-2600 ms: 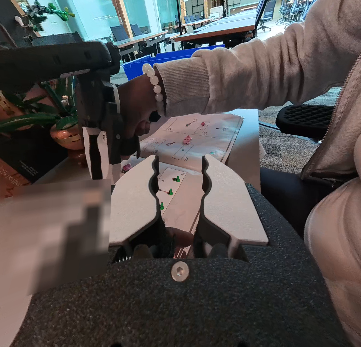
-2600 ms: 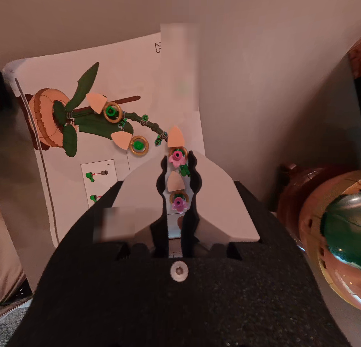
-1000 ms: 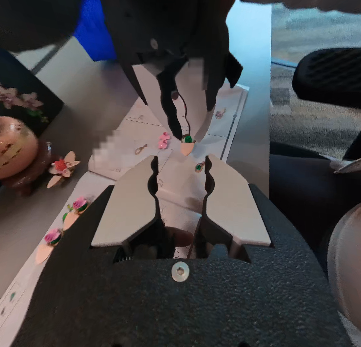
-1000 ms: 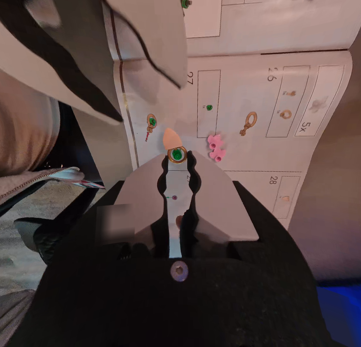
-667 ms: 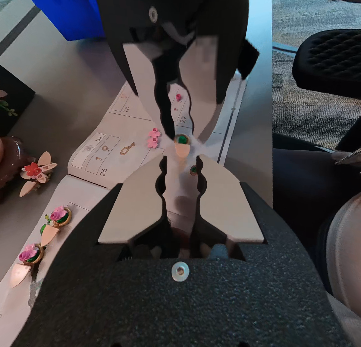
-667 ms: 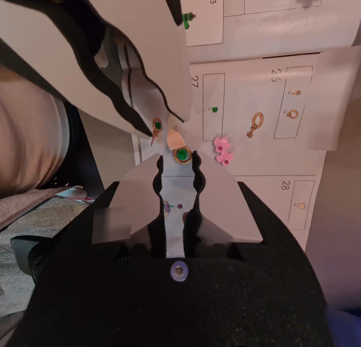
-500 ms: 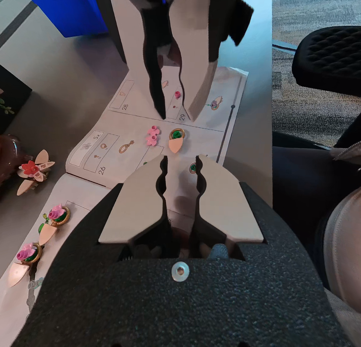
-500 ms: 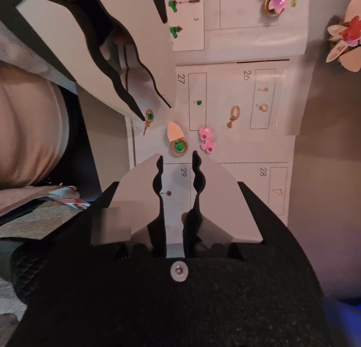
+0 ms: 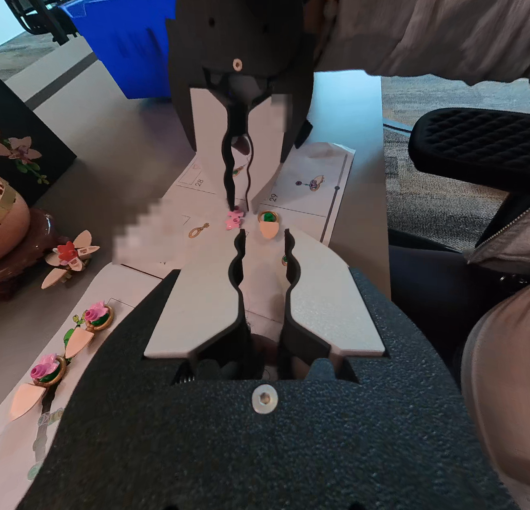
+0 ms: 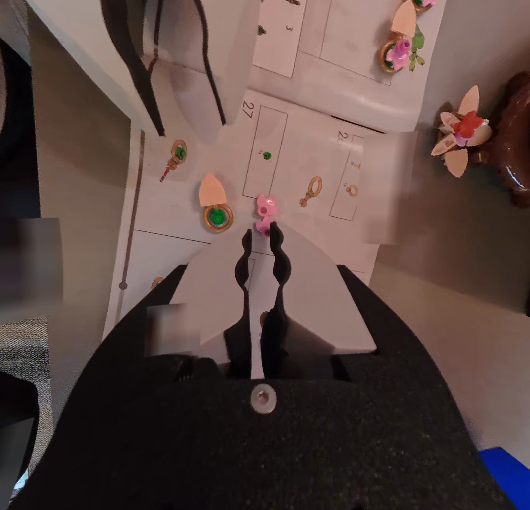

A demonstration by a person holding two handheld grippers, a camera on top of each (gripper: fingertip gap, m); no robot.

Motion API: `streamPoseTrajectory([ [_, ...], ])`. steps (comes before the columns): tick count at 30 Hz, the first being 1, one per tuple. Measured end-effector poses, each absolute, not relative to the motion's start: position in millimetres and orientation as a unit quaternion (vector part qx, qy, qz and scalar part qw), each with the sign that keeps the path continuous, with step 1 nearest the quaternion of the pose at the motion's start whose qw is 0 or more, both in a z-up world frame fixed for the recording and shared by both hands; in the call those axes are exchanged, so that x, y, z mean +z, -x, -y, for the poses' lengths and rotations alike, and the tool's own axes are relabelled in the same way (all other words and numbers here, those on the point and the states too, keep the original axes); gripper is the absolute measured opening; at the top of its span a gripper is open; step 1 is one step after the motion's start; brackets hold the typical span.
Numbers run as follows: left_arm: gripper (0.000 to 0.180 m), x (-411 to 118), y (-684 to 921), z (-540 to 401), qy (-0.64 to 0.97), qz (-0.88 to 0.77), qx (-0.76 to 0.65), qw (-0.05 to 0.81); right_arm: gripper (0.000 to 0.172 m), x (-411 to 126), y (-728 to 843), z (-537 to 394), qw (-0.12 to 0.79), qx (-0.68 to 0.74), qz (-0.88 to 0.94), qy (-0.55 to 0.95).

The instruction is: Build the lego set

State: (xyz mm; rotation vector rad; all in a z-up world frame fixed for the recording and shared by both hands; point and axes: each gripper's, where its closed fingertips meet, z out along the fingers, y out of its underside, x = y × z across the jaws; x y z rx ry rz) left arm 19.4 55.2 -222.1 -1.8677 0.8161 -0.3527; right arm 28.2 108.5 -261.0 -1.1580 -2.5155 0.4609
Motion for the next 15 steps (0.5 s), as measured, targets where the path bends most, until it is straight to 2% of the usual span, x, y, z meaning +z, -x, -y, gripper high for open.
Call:
streamPoseTrajectory([
  [6, 0.028, -219.4, -19.1, -54.2, 0.771, -0.337, -0.153, 0.518, 0.0, -264.8, -25.6, -112.7, 0.169, 0.176, 0.87, 0.429],
  [15, 0.03, -216.0, -16.4, -55.4, 0.764, -0.336, -0.146, 0.532, 0.0, -257.2, -31.5, -121.0, 0.198, 0.208, 0.838, 0.463],
])
